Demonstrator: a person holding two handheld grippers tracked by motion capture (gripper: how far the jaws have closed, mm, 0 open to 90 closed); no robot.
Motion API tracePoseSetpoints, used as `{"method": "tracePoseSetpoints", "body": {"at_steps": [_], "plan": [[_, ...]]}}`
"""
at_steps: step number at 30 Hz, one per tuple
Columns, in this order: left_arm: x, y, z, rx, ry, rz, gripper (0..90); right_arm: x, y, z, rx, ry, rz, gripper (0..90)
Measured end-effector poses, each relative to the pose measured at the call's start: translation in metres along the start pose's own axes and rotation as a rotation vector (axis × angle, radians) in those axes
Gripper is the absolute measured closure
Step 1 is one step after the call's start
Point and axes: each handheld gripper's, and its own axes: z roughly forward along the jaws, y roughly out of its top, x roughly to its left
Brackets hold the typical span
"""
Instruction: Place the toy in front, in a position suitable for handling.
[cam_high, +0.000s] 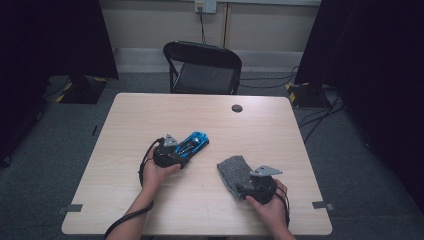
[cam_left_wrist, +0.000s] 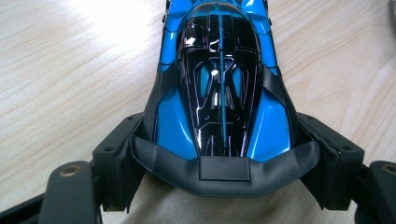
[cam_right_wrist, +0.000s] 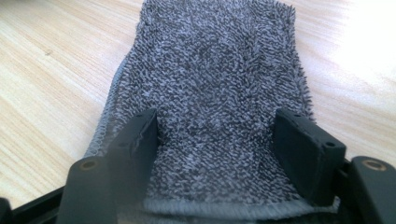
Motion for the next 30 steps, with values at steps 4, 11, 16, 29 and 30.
{"method": "tracePoseSetpoints", "body": {"at_steps": [4,11,16,29,30], "plan": [[-0.0001,0.0,0.0,0.0,0.0,0.0,24.4,0.0014,-0.0005,0.0005,-0.007,-0.009,0.001,38.2],[-0.0001,0.0,0.0,0.0,0.0,0.0,24.4,0.0012,0.0001,0.0025,-0.03,-0.002,-0.006,48.8],[-0.0001,0.0,-0.0001,0.0,0.0,0.001,24.4,0.0011,0.0014,0.0026,-0.026,0.006,-0.004,54.7],[-0.0001,-0.0001,0.0001,0.0,-0.001,-0.003,24.3,-0.0021,0.0032,0.0035,-0.026,0.031,0.003,66.5],[-0.0001,-0.0001,0.0001,0.0,-0.001,-0.003,24.3,-0.0028,0.0033,0.0034,-0.025,0.034,0.004,67.4]]}}
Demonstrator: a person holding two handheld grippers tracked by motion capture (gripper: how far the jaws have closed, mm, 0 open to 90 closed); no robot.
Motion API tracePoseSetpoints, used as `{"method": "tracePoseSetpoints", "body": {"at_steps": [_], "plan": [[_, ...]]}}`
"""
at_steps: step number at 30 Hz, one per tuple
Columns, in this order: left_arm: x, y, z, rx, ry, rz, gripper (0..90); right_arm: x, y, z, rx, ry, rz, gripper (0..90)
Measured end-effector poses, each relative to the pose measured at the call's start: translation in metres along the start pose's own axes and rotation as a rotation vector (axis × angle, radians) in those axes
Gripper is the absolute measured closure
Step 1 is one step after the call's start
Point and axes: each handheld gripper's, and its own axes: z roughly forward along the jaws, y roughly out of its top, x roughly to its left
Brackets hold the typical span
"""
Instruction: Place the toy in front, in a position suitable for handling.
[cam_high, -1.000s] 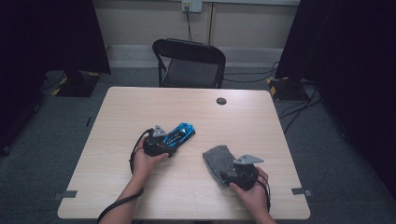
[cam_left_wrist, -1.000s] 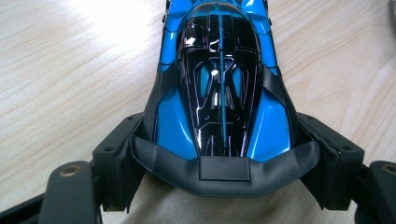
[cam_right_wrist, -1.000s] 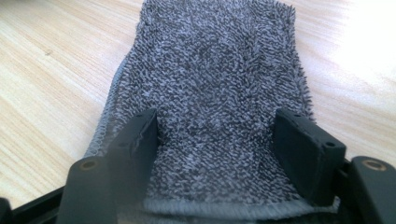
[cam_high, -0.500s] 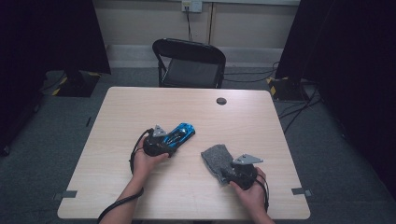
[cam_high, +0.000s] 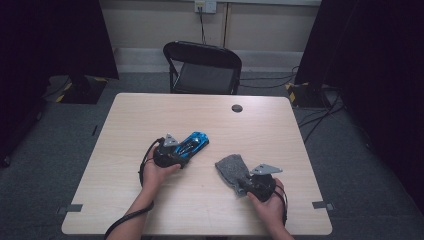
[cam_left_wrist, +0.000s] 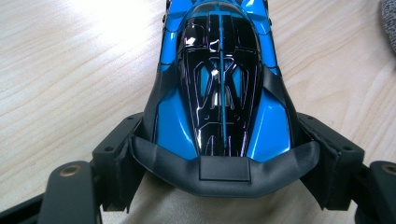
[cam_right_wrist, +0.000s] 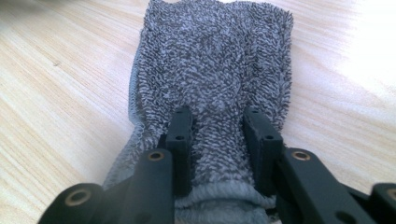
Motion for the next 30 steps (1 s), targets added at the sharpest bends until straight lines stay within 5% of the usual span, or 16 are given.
{"method": "tracePoseSetpoints", "body": {"at_steps": [18,30], "plan": [[0.0,0.0,0.0,0.0,0.0,0.001,24.3,-0.005,0.006,-0.002,0.024,0.045,0.037,74.6],[0.0,0.0,0.0,0.0,0.001,0.002,24.3,-0.007,0.016,-0.017,-0.012,0.056,0.033,75.3]]}}
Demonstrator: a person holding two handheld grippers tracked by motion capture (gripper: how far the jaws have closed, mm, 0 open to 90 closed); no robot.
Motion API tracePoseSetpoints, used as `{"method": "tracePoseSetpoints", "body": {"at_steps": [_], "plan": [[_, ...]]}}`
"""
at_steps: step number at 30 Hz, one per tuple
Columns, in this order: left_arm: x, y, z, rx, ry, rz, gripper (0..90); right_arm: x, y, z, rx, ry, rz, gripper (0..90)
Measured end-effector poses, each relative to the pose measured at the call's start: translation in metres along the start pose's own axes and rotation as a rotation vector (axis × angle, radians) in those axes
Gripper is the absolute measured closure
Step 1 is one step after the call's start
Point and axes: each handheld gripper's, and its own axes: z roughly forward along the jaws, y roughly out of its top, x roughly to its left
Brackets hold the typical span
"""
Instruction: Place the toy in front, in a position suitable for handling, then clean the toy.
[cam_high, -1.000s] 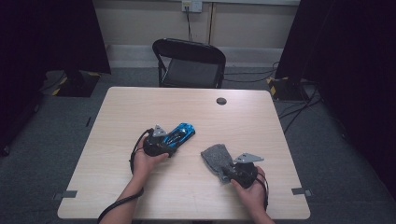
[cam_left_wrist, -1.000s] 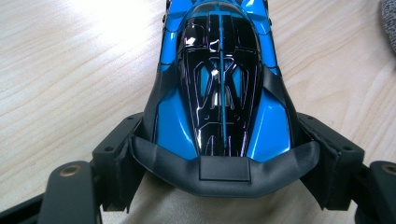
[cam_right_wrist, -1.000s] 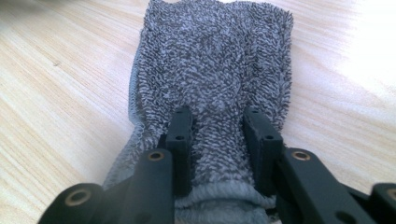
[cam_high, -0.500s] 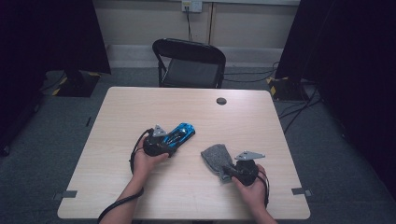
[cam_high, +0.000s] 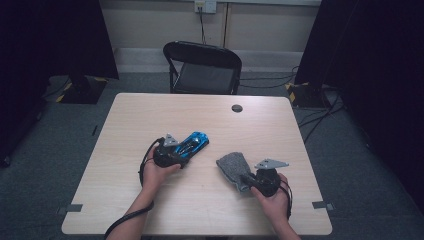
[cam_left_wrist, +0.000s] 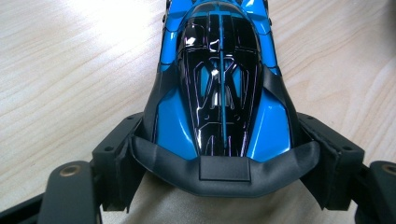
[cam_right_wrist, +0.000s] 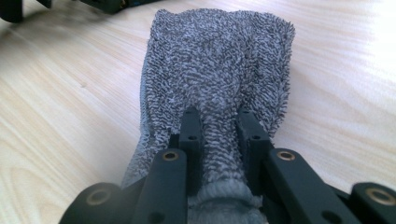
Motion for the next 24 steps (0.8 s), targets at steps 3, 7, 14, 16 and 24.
{"method": "tracePoseSetpoints", "body": {"at_steps": [3,7,14,16,24], "plan": [[0.0,0.0,0.0,0.0,-0.001,0.0,24.3,0.0,0.001,-0.002,-0.002,0.005,-0.004,75.3],[0.0,0.0,0.0,0.0,-0.001,0.0,24.3,0.0,0.004,-0.004,-0.013,0.027,-0.001,75.3],[0.0,0.0,0.0,-0.001,-0.002,0.0,24.2,0.001,0.013,-0.001,0.009,0.048,-0.04,75.3],[0.0,0.0,0.0,0.0,-0.002,0.001,24.3,0.002,0.016,-0.001,0.011,0.049,-0.046,75.3],[0.0,0.0,0.0,0.0,-0.001,0.004,24.3,0.007,0.05,0.008,-0.013,0.095,-0.083,75.8]]}}
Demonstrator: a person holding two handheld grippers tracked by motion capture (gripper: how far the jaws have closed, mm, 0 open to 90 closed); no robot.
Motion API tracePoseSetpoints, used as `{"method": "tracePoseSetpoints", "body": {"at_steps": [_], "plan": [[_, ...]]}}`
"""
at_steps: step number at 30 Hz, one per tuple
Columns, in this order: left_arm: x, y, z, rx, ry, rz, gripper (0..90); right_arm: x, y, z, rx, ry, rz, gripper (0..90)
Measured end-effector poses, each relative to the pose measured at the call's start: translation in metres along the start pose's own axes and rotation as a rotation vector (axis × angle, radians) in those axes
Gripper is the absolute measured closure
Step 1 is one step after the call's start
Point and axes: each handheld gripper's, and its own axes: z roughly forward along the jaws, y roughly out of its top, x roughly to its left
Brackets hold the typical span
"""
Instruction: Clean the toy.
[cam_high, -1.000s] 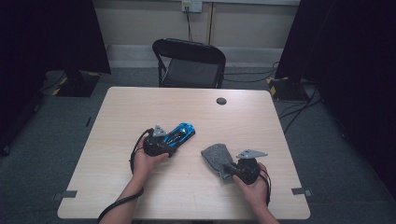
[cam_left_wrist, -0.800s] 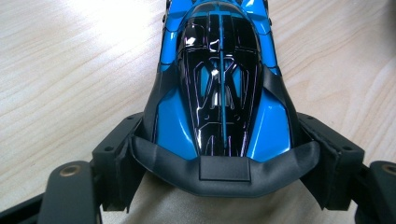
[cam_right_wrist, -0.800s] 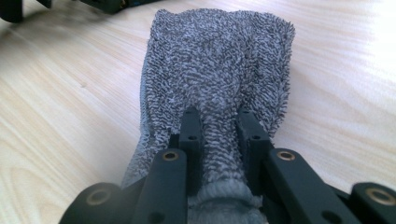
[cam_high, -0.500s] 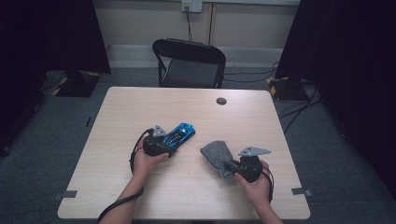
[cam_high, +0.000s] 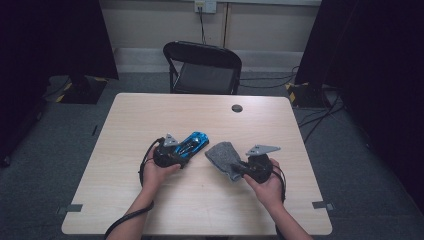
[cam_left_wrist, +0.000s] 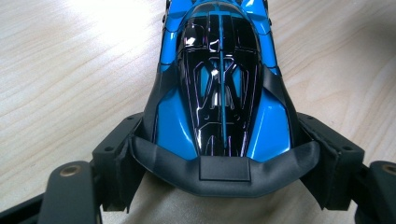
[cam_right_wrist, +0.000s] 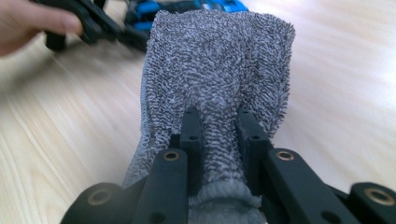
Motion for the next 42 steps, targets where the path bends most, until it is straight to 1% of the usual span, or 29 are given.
{"method": "tracePoseSetpoints", "body": {"at_steps": [2,3,4,8,11,12,15,18,20,21,22,23,26,29,31,33,34,35,37,42], "plan": [[0.0,0.0,0.0,0.0,0.0,-0.001,24.3,0.001,0.008,0.004,-0.005,0.014,-0.002,75.8],[0.0,0.0,0.0,0.0,0.0,-0.001,24.3,0.001,0.008,0.004,-0.005,0.014,-0.002,75.8],[0.0,0.0,0.0,0.0,0.0,-0.001,24.3,0.004,0.02,0.011,-0.006,0.032,-0.015,75.8],[0.0,0.0,0.0,0.0,0.0,0.0,24.3,0.013,0.035,0.025,-0.002,0.056,-0.041,75.9],[0.0,0.0,0.0,0.0,0.0,0.0,24.3,0.024,0.048,0.042,0.006,0.076,-0.074,75.8],[0.0,0.0,0.0,0.0,0.0,0.0,24.3,0.029,0.053,0.049,0.016,0.083,-0.086,75.9],[0.0,0.0,0.0,-0.002,0.0,-0.005,24.3,0.039,0.062,0.065,0.035,0.093,-0.115,75.8],[0.0,0.0,0.0,-0.002,0.0,-0.002,24.3,0.049,0.071,0.079,0.07,0.08,-0.163,75.8],[0.0,0.0,0.0,-0.002,0.0,-0.002,24.3,0.053,0.074,0.084,0.086,0.082,-0.182,75.8],[0.0,0.0,0.0,-0.002,0.0,-0.002,24.3,0.053,0.074,0.084,0.086,0.082,-0.182,75.8],[0.0,0.0,0.0,-0.002,0.0,-0.002,24.3,0.054,0.077,0.091,0.111,0.082,-0.2,75.8],[0.0,0.0,0.0,-0.002,0.0,-0.003,24.3,0.054,0.078,0.094,0.121,0.08,-0.202,75.8],[0.0,0.0,0.0,0.0,0.0,0.0,24.3,0.049,0.078,0.101,0.157,0.073,-0.177,75.8],[0.0,0.0,0.0,0.0,0.0,0.0,24.3,0.044,0.077,0.106,0.173,0.067,-0.163,75.7],[0.0,0.0,0.0,0.0,0.0,0.0,24.3,0.043,0.076,0.108,0.176,0.064,-0.167,75.7],[0.0,0.0,0.0,0.0,0.0,0.001,24.3,0.043,0.076,0.109,0.183,0.049,-0.173,75.8],[0.0,0.0,0.0,0.0,0.0,0.001,24.3,0.043,0.076,0.109,0.183,0.049,-0.173,75.8],[0.0,0.0,0.0,0.0,0.0,0.001,24.3,0.041,0.076,0.109,0.181,0.048,-0.165,75.7],[0.0,0.0,0.0,0.0,0.0,0.0,24.3,0.039,0.077,0.109,0.182,0.047,-0.167,75.7],[0.0,0.0,0.0,0.0,0.0,0.0,24.3,0.032,0.078,0.11,0.187,0.045,-0.149,75.8]]}}
